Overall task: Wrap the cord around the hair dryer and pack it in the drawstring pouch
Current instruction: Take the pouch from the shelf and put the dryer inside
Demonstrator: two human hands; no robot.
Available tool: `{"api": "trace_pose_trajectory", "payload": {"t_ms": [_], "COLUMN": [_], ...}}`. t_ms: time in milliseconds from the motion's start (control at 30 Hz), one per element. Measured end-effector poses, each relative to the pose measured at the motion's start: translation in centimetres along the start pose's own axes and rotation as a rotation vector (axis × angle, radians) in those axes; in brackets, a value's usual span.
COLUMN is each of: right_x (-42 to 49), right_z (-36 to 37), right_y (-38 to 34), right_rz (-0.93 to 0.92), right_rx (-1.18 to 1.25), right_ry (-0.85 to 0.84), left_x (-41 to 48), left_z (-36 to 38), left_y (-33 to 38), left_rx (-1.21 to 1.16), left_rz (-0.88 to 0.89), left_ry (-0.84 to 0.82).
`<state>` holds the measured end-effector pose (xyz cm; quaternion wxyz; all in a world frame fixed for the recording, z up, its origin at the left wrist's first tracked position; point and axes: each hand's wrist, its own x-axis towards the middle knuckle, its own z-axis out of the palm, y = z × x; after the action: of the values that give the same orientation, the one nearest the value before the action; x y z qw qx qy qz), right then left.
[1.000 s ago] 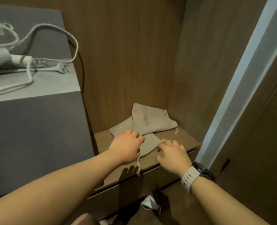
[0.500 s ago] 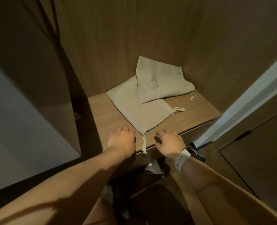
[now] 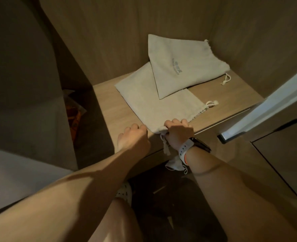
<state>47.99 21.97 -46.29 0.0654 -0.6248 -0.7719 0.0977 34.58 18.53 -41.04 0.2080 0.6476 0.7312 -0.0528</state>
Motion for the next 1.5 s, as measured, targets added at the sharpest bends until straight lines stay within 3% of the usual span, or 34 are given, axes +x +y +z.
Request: {"api": "trace_pose_trajectory", "payload": {"t_ms": [200, 500, 633, 833, 1100, 1200, 1367, 1500], "right_x": [0.1, -0.4, -1.6, -4.3, -7.0, -7.9, -9.4, -10.5], "right_z": [-4.4, -16.2, -22.3, -30.9, -39.8, -42.7, -46.4, -48.5], "right_y": [0.0, -2.5, -4.1, -7.3, -12.6, -14.9, -19.2, -23.4], "right_rz": [0.087, 0.123, 0.026, 0.030, 0.011, -0.033, -0.194, -0.383], "right_rx": [0.198, 0.638, 0.760, 0.959, 1.233, 1.355, 1.507, 1.636], "right_ry": [-0.026, 0.199, 0.327, 0.444, 0.607, 0.626, 0.629, 0.574], "left_x": [-0.6, -4.0, -6.8, -11.5, -19.1, -21.2, -22.8, -24.2], "left_z": [-1.7, -8.9, -12.9, -19.0, -26.7, -29.4, -33.2, -35.7], "left_y": [-0.1, 2.4, 3.4, 4.6, 4.7, 4.2, 1.5, -1.2], "left_rx": [-0.111, -0.292, -0.376, -0.590, -0.859, -0.925, -0.696, -0.868], "left_rz": [-0.034, 0.107, 0.225, 0.404, 0.699, 0.750, 0.713, 0.599], "left_ry": [0.058, 0.258, 0.370, 0.450, 0.439, 0.470, 0.632, 0.606]}}
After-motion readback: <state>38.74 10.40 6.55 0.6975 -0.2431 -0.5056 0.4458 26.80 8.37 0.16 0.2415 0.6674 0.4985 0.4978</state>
